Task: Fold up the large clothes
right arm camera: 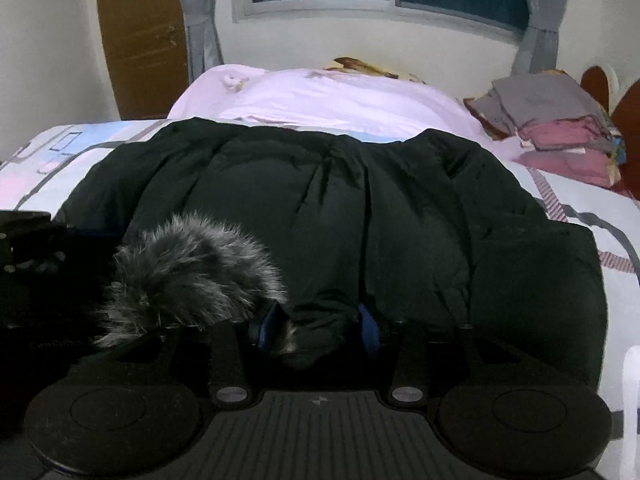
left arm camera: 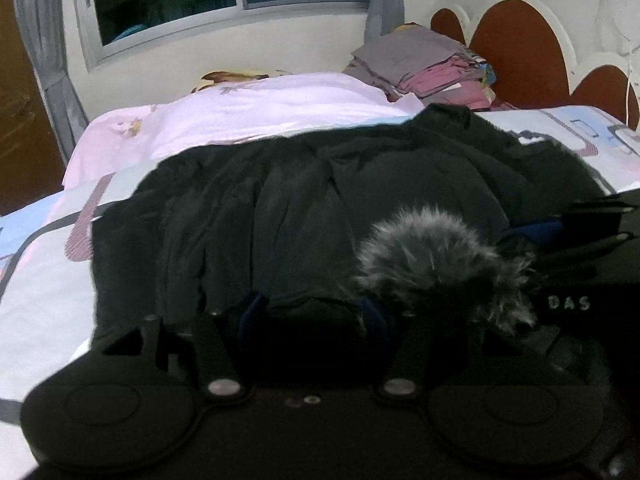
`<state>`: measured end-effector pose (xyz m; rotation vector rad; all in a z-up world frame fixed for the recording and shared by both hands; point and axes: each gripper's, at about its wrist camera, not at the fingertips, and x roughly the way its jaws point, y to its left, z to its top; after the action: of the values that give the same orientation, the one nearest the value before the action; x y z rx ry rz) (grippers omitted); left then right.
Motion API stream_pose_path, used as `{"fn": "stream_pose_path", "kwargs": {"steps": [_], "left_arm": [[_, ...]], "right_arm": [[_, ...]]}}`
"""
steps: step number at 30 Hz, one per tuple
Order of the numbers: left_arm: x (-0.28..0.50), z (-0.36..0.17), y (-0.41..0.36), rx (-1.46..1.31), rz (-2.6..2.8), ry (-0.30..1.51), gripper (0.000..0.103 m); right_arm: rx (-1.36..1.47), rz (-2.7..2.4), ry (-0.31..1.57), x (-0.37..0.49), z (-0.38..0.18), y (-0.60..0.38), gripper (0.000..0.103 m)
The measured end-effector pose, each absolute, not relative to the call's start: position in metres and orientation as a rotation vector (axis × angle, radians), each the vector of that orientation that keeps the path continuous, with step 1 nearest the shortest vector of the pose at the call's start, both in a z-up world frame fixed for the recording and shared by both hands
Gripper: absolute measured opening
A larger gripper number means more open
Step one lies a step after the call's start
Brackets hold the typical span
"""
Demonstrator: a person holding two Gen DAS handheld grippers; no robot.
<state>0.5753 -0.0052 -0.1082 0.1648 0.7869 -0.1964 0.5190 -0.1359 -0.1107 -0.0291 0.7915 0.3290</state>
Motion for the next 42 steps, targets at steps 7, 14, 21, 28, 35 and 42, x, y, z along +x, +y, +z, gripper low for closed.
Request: {"fn": "stream_pose_path", "kwargs": {"steps": [7,14,21,28,35,42], "left_arm": [[0.512,-0.069,0.008,0.092,-0.232,0.714,0.053],[0.520,-0.108,-0.001,0.108,-0.187,0.781,0.054],[0.523,-0.117,-0.008,0.162,-0.166,0.800,0.054],[0.480,-0.072,0.011,0.168,-0.118,0.702,0.090],[0.413,-0.056,0.046,0.189,-0.107,0.688,0.089],[0.318,-0.070,0.096,0.215,-0.057,0.741,0.080]], "right_arm": [[0.020,0.398,0.710,0.451,-0.068,-0.156,0.060],[0.026,0.397,0.840,0.460,-0.105,-0.144,0.056],[0.042,0.375,0.877,0.470,-0.125,-0.142,0.052],[0.053,0.379,0.755,0.430,-0.069,-0.161,0.053],[0.162,0.343,0.673,0.355,-0.038,-0.202,0.075],[0.200,0.270,0.694,0.264,-0.032,-0.256,0.075]]}}
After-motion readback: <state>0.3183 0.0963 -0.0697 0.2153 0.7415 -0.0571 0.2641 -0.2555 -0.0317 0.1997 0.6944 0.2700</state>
